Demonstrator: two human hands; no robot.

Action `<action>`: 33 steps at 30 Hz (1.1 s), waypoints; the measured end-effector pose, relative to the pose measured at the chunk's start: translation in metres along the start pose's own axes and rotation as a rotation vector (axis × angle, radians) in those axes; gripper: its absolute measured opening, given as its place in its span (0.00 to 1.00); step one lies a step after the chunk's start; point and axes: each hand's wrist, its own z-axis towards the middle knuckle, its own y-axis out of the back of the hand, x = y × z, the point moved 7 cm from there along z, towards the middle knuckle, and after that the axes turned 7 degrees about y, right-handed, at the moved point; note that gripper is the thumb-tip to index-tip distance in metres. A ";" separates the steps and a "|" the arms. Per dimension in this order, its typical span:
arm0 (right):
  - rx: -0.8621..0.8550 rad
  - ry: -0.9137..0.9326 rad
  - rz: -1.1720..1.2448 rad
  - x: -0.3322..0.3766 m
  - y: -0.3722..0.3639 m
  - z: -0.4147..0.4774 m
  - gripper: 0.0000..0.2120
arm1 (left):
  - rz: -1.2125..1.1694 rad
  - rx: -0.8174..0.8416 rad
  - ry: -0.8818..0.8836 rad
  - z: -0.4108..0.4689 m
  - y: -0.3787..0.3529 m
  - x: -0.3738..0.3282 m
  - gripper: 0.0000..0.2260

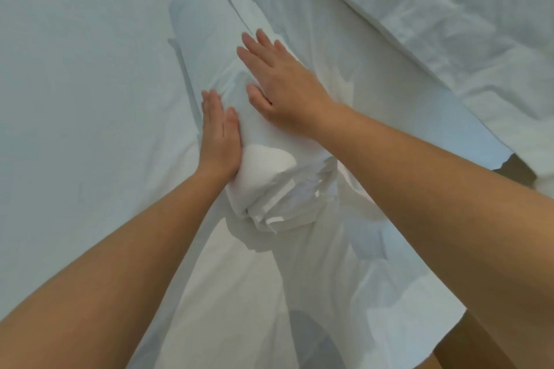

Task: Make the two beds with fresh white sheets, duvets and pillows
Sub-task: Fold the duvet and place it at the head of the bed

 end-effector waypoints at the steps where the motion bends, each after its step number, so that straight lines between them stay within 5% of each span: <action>1: 0.033 -0.055 -0.036 -0.008 -0.002 0.002 0.29 | 0.015 -0.035 0.001 0.003 0.002 -0.003 0.26; 4: 0.181 -0.200 0.065 -0.025 -0.031 -0.006 0.34 | 0.022 -0.025 -0.006 0.009 -0.007 -0.010 0.25; 11: 0.262 -0.210 0.160 -0.026 -0.050 -0.005 0.32 | 0.130 0.095 0.023 0.014 -0.016 -0.001 0.27; 15: 0.200 -0.090 -0.282 -0.028 -0.015 -0.013 0.26 | 0.177 0.166 0.028 0.001 -0.001 -0.005 0.33; 19: 0.489 -0.170 -0.756 -0.059 -0.005 -0.043 0.26 | 0.271 0.239 0.034 -0.021 0.000 -0.005 0.27; 27: 0.418 -0.029 -1.011 0.011 0.051 -0.043 0.31 | 0.339 0.192 0.011 -0.030 0.006 -0.044 0.26; 33: 0.505 -0.373 -1.101 -0.045 0.120 -0.077 0.38 | 0.375 0.246 -0.071 -0.037 -0.001 -0.083 0.27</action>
